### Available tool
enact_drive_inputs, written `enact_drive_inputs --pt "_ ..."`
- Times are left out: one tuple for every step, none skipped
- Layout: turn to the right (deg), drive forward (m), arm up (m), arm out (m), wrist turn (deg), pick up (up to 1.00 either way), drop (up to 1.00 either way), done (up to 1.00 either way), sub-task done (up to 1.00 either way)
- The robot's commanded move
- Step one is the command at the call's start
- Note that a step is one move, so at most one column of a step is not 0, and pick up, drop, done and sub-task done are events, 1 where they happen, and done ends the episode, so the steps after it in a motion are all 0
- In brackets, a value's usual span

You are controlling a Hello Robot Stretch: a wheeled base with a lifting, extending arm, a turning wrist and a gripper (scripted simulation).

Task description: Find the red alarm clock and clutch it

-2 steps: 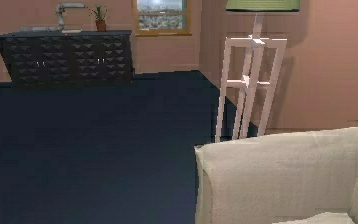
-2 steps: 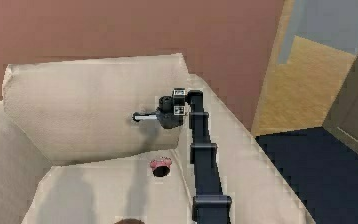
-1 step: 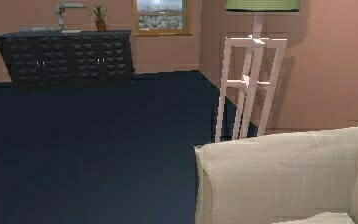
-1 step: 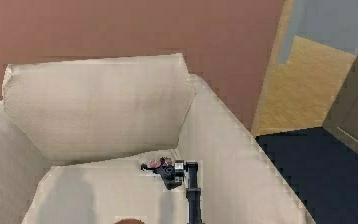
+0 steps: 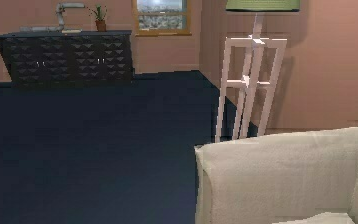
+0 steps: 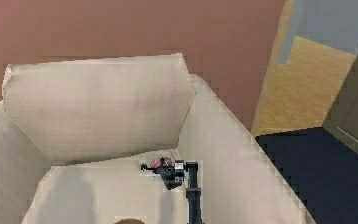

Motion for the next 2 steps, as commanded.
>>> enact_drive_inputs --pt "0.0 0.0 0.1 0.0 0.0 0.0 0.0 0.0 0.0" --pt "0.0 0.0 0.0 0.0 0.0 0.0 0.0 1.0 0.0"
